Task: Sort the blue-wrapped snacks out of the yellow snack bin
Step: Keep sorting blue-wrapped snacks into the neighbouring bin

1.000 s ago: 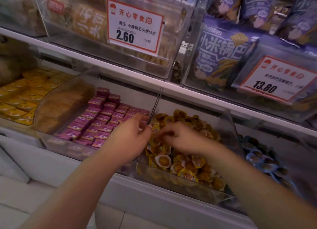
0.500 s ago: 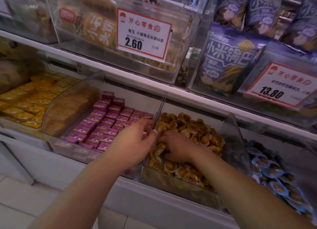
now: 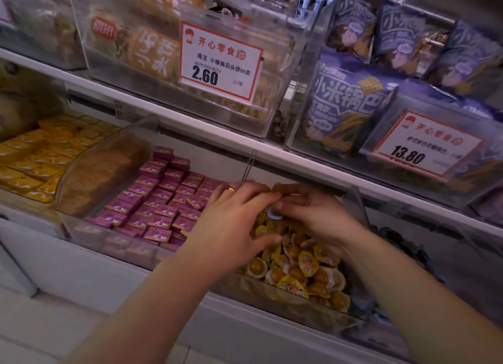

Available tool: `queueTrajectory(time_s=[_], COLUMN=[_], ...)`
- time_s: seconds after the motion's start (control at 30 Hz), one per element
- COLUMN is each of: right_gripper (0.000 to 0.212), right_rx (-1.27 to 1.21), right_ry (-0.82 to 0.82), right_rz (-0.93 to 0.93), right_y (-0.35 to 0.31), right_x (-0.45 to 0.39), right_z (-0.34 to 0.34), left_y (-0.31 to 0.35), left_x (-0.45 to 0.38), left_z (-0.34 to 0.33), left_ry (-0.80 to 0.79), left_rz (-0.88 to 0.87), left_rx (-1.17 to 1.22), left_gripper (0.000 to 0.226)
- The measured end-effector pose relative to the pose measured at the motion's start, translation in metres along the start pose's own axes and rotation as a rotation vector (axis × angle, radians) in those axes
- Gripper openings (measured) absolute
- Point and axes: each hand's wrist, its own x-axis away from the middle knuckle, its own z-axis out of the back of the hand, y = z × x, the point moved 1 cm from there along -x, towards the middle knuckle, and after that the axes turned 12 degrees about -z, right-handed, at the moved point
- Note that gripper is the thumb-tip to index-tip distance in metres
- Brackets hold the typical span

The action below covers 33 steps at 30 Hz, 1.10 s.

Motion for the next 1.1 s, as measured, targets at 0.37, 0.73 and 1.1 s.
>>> queueTrajectory(time_s=[0.37, 0.73, 1.1], right_gripper=[0.041, 0.062, 0.077], right_rx=[0.885, 1.327, 1.357], right_ry=[-0.276, -0.226, -0.139], right_rz=[-0.117, -0.016, -0.005], right_y=[0.04, 0.044, 0.064], right_x=[0.017, -0.028, -0.019], right_z=[-0.008, -0.007, -0.019], left_y=[-0.011, -0.017, -0.017], left_x=[-0.003, 0.005, 0.009], left_z=[-0.003, 0.001, 0.003], left_ry=[0.243, 0.197, 0.189], left_rz=[0.148, 0.19, 0.193], left_rx=[0.108, 0.216, 0.259], left_gripper=[0.022, 0.02, 0.02])
